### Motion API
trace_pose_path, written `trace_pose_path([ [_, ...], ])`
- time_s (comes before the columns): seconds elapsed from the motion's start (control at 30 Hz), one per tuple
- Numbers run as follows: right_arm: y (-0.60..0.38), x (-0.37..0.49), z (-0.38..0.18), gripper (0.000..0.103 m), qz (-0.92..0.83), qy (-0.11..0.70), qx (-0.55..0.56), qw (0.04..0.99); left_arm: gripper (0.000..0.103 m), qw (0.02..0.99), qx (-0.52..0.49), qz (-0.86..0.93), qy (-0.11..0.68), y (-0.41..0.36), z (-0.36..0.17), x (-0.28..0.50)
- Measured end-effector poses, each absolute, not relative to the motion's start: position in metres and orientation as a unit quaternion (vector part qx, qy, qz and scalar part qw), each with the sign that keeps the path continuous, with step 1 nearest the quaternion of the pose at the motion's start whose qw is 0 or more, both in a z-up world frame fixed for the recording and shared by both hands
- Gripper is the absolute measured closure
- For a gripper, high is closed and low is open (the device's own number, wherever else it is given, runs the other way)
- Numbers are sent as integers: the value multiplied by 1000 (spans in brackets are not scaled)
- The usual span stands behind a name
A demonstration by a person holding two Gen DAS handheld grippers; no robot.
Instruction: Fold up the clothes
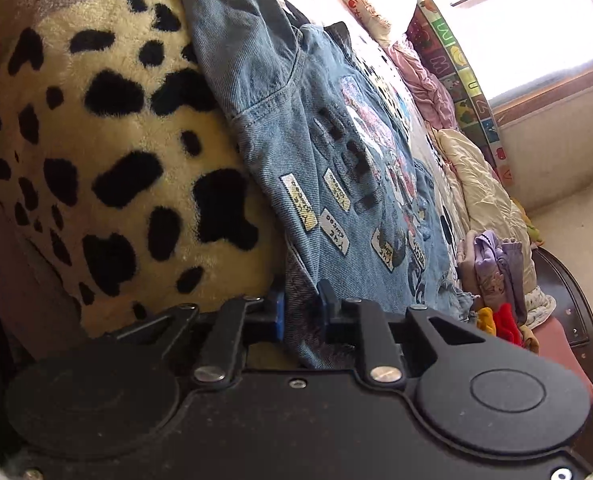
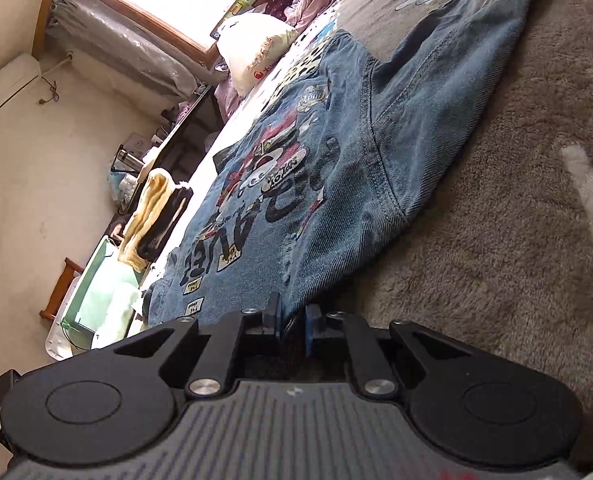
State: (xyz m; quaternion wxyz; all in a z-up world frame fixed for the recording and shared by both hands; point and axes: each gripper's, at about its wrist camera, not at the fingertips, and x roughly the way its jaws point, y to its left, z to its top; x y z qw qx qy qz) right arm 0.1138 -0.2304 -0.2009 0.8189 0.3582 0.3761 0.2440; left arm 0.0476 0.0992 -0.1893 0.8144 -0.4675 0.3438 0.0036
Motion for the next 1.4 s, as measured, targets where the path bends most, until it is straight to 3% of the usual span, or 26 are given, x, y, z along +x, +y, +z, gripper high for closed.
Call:
trace_pose_path([
  [0.1,-233,114,-198,93,252,372,354,820,79,803,-485,-7,346,107,-186,47],
  [0.23,-230,104,-189,79,247,350,331,841,78,811,-487,15,324,121,-177,36],
  [0.37,-235,103,-184,65,239,336,319,853,71,834,-473,69,274,154,-163,45],
  [0.7,-246,107,-196,65,250,326,351,841,71,793,-552,208,152,291,-171,95],
  [0.83,-241,108,-195,64,253,322,331,850,71,798,-542,217,151,332,-173,118],
  [0.9,-235,108,-193,64,254,319,303,861,71,828,-490,207,178,337,-167,132],
  [0.93,-231,108,-192,64,255,317,283,868,77,841,-464,201,192,339,-164,139],
  [0.97,-226,108,-190,64,256,315,263,875,102,853,-439,197,203,341,-162,145],
  [1.4,-215,107,-185,62,265,306,201,892,93,883,-334,251,215,356,-149,132],
])
